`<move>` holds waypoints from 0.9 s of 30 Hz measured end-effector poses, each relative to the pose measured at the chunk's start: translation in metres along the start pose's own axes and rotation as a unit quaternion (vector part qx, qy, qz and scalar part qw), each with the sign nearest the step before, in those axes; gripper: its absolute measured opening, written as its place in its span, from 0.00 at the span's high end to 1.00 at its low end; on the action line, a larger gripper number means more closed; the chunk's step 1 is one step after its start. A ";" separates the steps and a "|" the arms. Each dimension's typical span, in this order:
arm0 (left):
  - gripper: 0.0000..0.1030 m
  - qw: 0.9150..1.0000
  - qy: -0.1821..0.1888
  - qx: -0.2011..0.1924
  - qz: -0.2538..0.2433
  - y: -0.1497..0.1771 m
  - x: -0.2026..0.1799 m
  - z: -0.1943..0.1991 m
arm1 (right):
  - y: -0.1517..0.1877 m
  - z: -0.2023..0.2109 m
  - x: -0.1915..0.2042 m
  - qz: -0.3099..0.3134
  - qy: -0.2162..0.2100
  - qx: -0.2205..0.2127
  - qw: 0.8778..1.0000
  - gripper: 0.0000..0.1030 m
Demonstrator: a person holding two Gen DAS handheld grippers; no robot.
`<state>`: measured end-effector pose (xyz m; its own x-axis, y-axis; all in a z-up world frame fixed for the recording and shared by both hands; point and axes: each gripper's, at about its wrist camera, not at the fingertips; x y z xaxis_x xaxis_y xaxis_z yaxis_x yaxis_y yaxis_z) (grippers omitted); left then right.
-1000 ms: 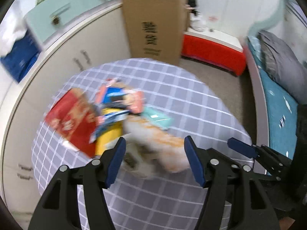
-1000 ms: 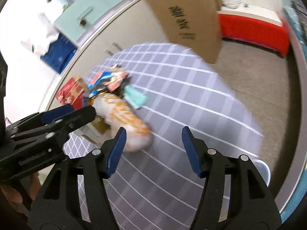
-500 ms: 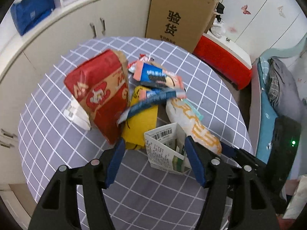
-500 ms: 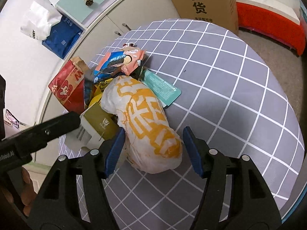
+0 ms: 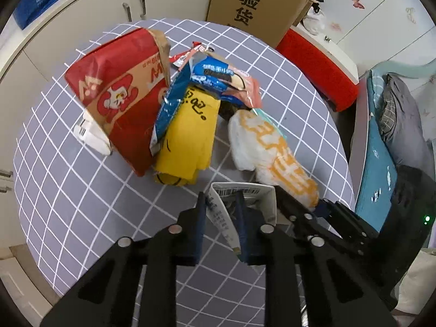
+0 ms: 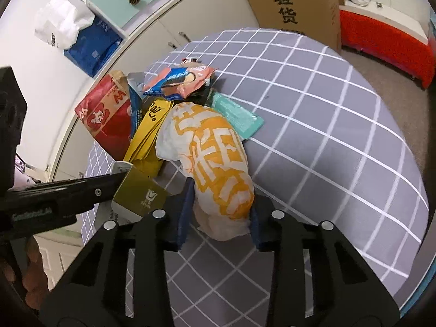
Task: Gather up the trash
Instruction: 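Grasp the white carton with the left gripper while the right gripper grasps the white-orange plastic bag, then carry the white carton and plastic bag in both grippers over the bucket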
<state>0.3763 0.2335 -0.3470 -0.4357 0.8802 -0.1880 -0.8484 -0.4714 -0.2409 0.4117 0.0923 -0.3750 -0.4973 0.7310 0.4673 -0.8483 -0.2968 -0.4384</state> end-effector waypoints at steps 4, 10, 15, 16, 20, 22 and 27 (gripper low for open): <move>0.86 1.000 -0.020 -0.016 -0.007 0.007 -0.008 0.013 | 0.006 0.019 -0.012 -0.024 -0.015 -0.016 0.999 0.68; 0.97 0.997 -0.020 -0.053 -0.057 0.010 -0.048 0.039 | 0.012 0.059 -0.027 -0.054 -0.034 -0.053 0.997 0.68; 0.97 0.994 0.009 -0.059 -0.092 0.018 -0.094 0.042 | 0.025 0.106 -0.060 -0.088 -0.016 -0.090 0.992 0.68; 0.97 0.993 0.013 -0.058 -0.102 0.020 -0.104 0.041 | 0.028 0.115 -0.068 -0.094 -0.011 -0.097 0.991 0.68; 0.97 0.987 0.036 -0.051 -0.150 0.040 -0.156 0.031 | 0.051 0.156 -0.107 -0.129 0.020 -0.124 0.984 0.68; 0.97 0.983 0.048 -0.043 -0.174 0.053 -0.183 0.023 | 0.068 0.173 -0.128 -0.151 0.039 -0.131 0.979 0.68; 0.97 0.968 0.072 -0.008 -0.238 0.090 -0.247 -0.015 | 0.119 0.195 -0.182 -0.212 0.086 -0.126 0.965 0.68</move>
<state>0.4119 -0.0274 -0.3371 0.0516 0.9817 -0.1834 -0.9376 -0.0155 -0.3473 0.3655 -0.1961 -0.3624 -0.0594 0.8522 0.5199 -0.8872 0.1937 -0.4188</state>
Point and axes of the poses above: each gripper's, at about its wrist camera, not at the fingertips, and z roughly against the way its jaws point, x to its left, y to its underside, and after that the axes turned 2 degrees about -x, right-handed
